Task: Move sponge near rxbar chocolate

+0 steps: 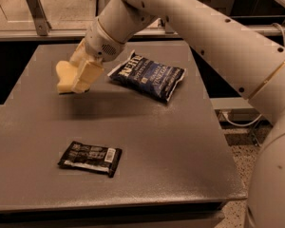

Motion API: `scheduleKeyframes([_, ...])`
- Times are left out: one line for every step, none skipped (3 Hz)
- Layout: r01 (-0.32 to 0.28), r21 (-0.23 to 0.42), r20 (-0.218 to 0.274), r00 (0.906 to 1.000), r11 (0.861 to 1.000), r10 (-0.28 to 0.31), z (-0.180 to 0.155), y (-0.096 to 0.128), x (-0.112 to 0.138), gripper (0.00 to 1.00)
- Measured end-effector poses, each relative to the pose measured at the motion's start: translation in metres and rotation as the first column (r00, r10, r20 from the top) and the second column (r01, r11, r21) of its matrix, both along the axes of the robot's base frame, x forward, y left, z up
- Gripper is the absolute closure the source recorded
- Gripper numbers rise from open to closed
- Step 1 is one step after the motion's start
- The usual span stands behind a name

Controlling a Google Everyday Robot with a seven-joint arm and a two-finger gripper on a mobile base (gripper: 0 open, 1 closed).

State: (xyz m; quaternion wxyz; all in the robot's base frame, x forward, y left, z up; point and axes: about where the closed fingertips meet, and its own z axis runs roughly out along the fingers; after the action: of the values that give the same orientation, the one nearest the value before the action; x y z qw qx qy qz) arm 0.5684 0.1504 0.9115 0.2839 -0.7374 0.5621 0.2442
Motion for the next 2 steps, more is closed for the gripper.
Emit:
scheduleKeyframes([-0.086, 0.036, -0.016, 0.9961, 0.996, 0.087, 0.014, -0.010, -0.043, 1.00])
scheduleKeyframes([-0.155, 0.044, -0.032, 0.9872, 0.987, 0.156, 0.019, -0.016, -0.087, 1.00])
